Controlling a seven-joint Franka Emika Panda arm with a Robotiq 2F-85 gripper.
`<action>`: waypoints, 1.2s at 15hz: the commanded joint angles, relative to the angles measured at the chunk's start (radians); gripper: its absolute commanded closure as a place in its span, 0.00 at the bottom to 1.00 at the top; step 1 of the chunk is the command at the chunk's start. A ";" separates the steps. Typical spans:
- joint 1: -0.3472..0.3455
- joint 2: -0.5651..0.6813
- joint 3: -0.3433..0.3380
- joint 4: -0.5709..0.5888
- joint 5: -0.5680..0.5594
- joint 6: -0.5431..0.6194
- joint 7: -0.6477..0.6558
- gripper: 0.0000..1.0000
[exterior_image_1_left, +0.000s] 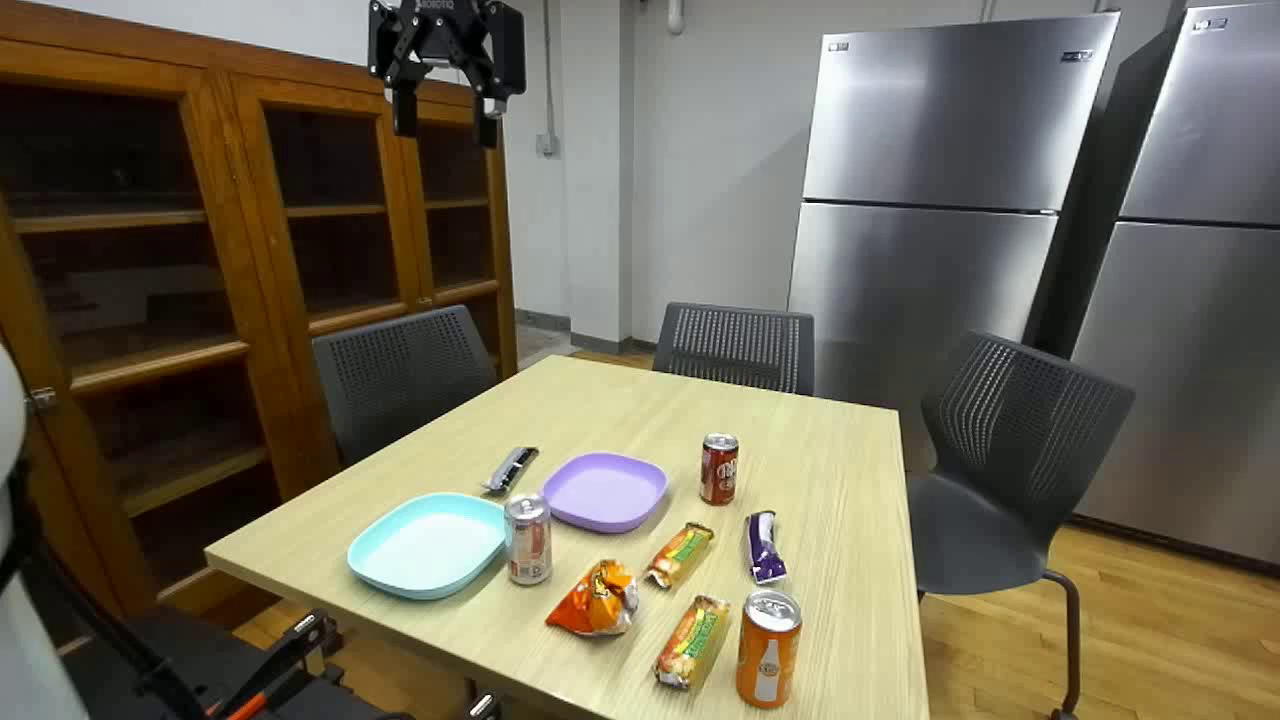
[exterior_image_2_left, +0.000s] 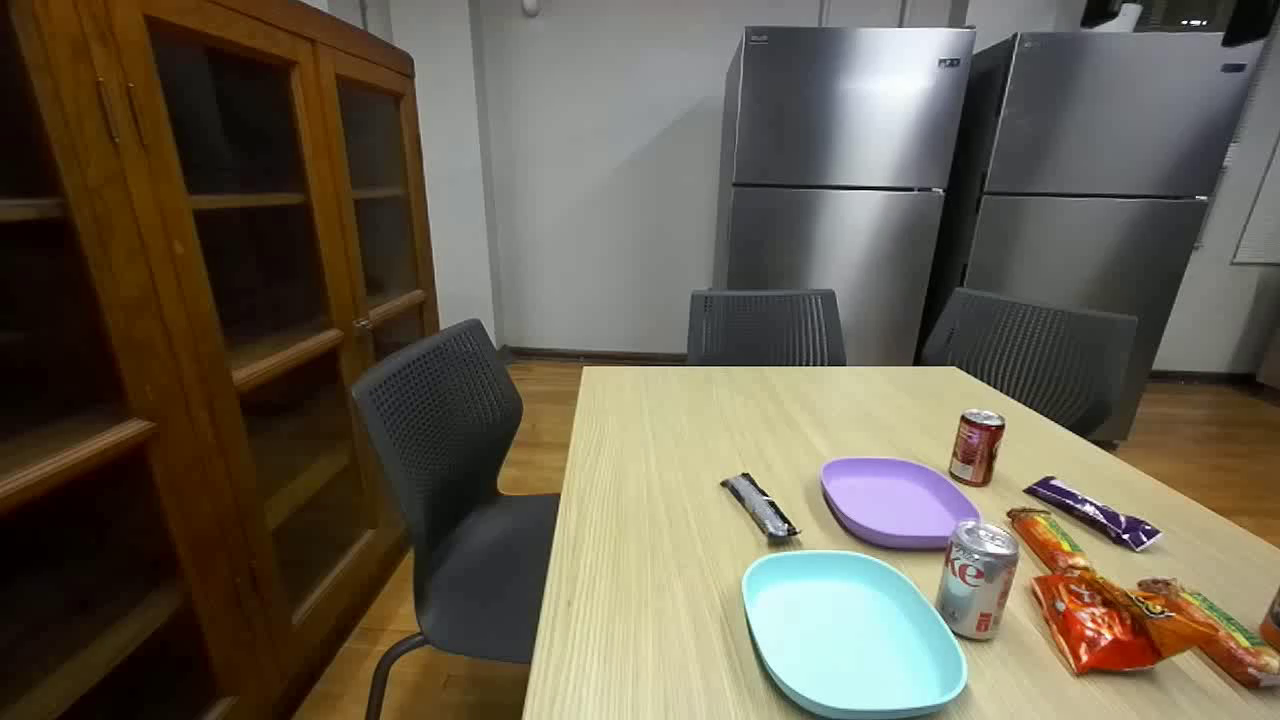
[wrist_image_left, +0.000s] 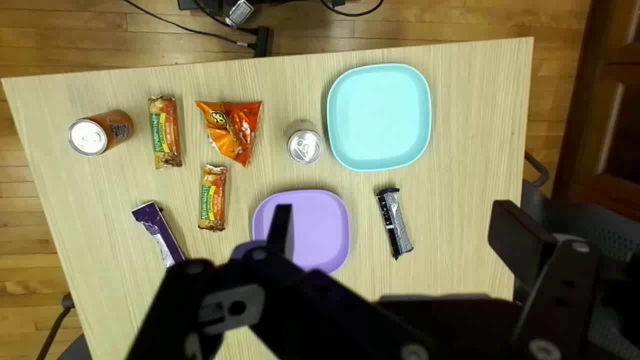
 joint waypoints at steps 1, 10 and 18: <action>-0.014 0.001 0.011 0.002 0.005 -0.002 -0.005 0.00; -0.019 0.016 0.014 -0.023 -0.006 0.065 0.002 0.00; -0.021 0.078 0.017 -0.066 -0.032 0.147 -0.003 0.00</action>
